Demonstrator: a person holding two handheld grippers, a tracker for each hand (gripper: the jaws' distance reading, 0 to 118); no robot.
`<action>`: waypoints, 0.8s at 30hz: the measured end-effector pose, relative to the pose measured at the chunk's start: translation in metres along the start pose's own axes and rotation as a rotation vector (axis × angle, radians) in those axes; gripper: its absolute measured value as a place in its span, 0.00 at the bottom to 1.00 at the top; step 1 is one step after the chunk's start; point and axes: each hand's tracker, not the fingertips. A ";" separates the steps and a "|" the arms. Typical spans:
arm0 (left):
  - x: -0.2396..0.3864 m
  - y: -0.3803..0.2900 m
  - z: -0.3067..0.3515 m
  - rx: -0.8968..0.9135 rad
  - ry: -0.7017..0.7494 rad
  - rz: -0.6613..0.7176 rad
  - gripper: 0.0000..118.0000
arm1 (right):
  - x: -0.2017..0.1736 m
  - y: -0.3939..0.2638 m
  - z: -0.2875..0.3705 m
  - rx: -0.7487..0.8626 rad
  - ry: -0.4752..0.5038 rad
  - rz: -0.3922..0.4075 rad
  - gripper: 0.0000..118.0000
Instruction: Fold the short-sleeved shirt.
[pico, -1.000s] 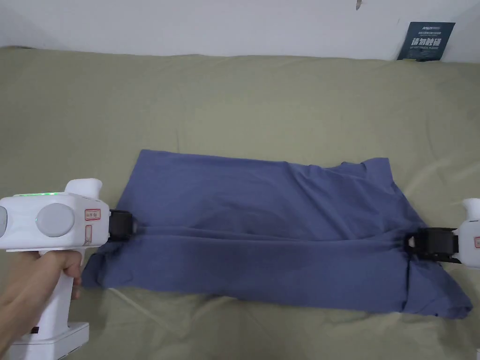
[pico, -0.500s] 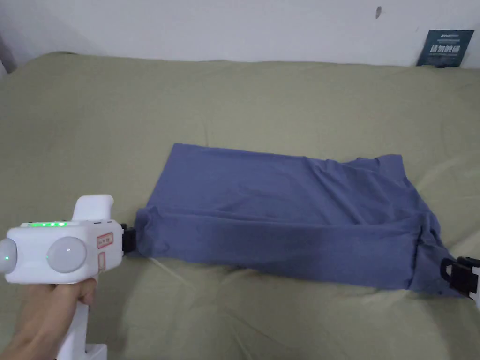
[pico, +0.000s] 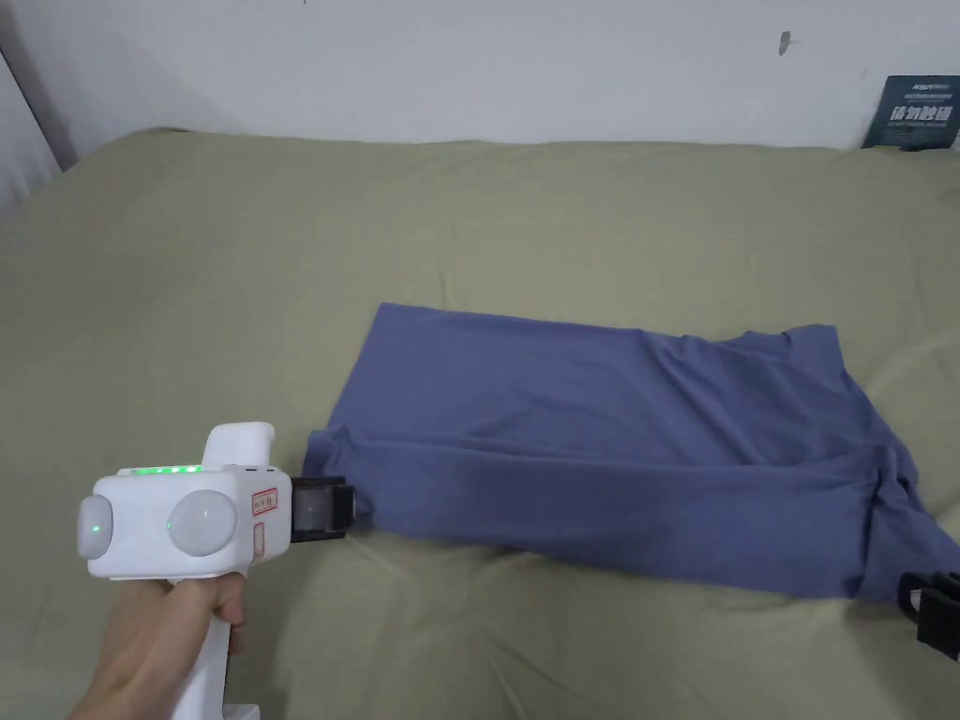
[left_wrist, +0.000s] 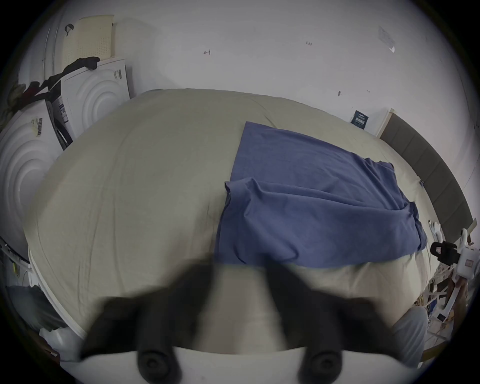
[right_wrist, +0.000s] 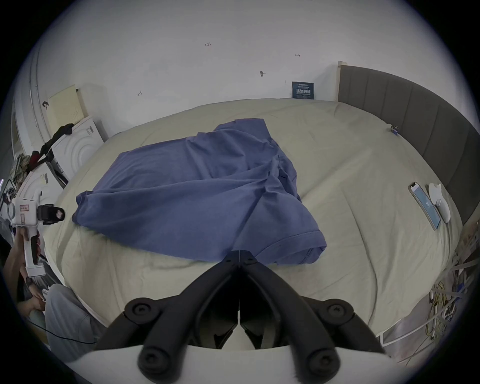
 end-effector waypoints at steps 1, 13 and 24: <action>0.001 0.002 -0.008 0.015 0.004 -0.003 0.98 | 0.003 0.001 -0.002 -0.003 -0.005 -0.002 0.01; 0.021 0.021 -0.041 -0.042 -0.011 -0.034 0.12 | 0.027 0.002 -0.018 -0.032 -0.029 -0.023 0.01; 0.028 0.024 -0.036 -0.071 0.007 -0.047 0.04 | 0.047 0.026 -0.057 -0.169 -0.018 -0.091 1.00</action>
